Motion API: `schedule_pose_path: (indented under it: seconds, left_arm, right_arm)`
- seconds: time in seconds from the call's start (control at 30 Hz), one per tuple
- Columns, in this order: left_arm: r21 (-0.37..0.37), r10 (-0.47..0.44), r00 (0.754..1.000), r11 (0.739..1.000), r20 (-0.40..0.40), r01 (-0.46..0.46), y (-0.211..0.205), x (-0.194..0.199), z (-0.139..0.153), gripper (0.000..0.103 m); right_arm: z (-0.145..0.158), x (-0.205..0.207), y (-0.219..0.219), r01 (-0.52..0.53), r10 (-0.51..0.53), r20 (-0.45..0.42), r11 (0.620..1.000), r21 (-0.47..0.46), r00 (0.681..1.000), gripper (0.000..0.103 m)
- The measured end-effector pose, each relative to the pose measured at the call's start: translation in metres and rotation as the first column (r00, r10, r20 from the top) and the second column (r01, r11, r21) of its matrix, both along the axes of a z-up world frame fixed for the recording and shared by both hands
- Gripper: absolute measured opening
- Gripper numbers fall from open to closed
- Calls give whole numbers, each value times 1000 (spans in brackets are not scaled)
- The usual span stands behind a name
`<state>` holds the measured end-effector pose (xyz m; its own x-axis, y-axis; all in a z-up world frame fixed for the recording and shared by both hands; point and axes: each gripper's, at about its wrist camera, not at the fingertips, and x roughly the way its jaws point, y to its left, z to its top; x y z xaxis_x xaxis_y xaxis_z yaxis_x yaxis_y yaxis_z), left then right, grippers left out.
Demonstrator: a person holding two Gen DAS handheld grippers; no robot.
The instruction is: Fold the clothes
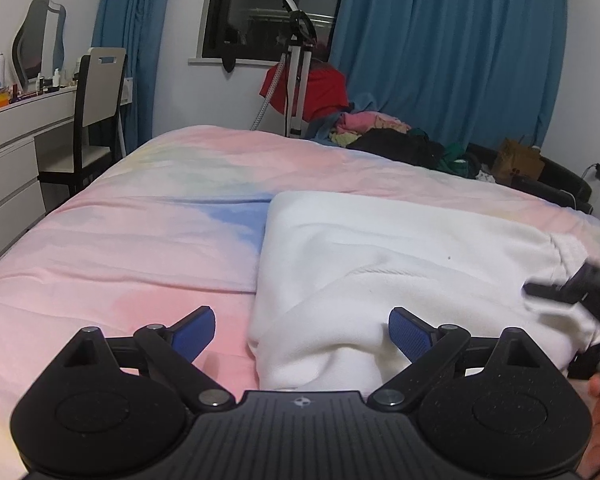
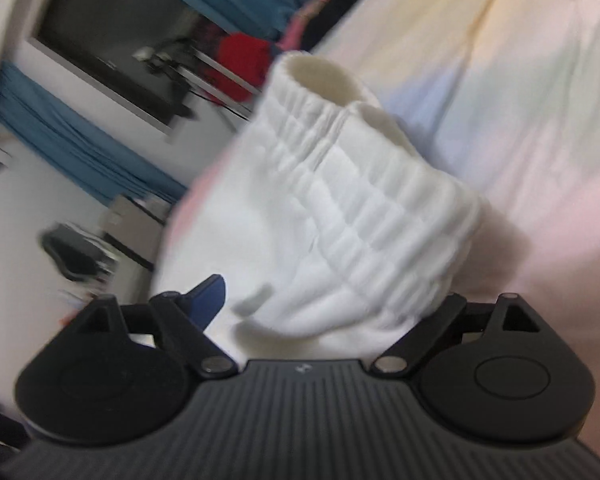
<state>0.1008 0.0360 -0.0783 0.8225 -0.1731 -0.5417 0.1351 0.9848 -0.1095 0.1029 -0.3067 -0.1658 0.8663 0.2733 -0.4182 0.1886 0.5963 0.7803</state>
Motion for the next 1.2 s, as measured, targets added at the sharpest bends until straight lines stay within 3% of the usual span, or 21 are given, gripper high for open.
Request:
schedule_pose_path:
  seconds: [0.1, 0.23, 0.27, 0.37, 0.5, 0.6, 0.7, 0.9, 0.97, 1.07, 1.2]
  left_arm:
    - [2, -5, 1000, 1000, -6, 5, -1, 1, -2, 96]
    - [-10, -9, 1000, 1000, -22, 9, -1, 6, -5, 97]
    - [-21, -10, 1000, 1000, -28, 10, 0, 8, -6, 98]
    - [-118, -16, 998, 993, -58, 9, 9, 21, -10, 99]
    - [-303, -33, 988, 953, -149, -14, 30, 48, -27, 100]
    - [-438, -83, 972, 899, -221, -23, 45, 67, -44, 98]
    - [-501, -116, 961, 865, -250, -26, 51, 76, -54, 93]
    - [-482, -115, 962, 876, -247, -19, 52, 81, -55, 71]
    - [-479, -116, 969, 878, -220, -4, 51, 80, -49, 53]
    - [-493, -126, 976, 870, -178, 23, 49, 76, -29, 40]
    - [-508, -158, 983, 856, -91, 91, 34, 75, 16, 36]
  right_arm:
    - [3, -2, 1, -1, 1, -4, 1000, -2, 1000, 85]
    - [-4, 4, 4, 14, -20, -73, 997, -70, 997, 56]
    - [-6, 5, 5, 17, -25, -90, 996, -87, 996, 48]
    - [1, 4, 7, 26, -38, -93, 992, -127, 995, 37]
    - [11, 1, 8, 43, -54, -75, 989, -145, 996, 35]
    - [12, 4, 4, 51, -61, -73, 990, -129, 995, 35]
    - [6, 7, 3, 58, -68, -82, 992, -111, 994, 35]
    - [12, 5, 3, 63, -71, -78, 993, -97, 994, 36]
    - [19, 3, 3, 64, -71, -72, 993, -97, 995, 35]
    - [29, 0, 4, 64, -70, -61, 993, -98, 996, 33]
    - [66, -10, -8, 88, -88, 6, 993, -79, 996, 32]
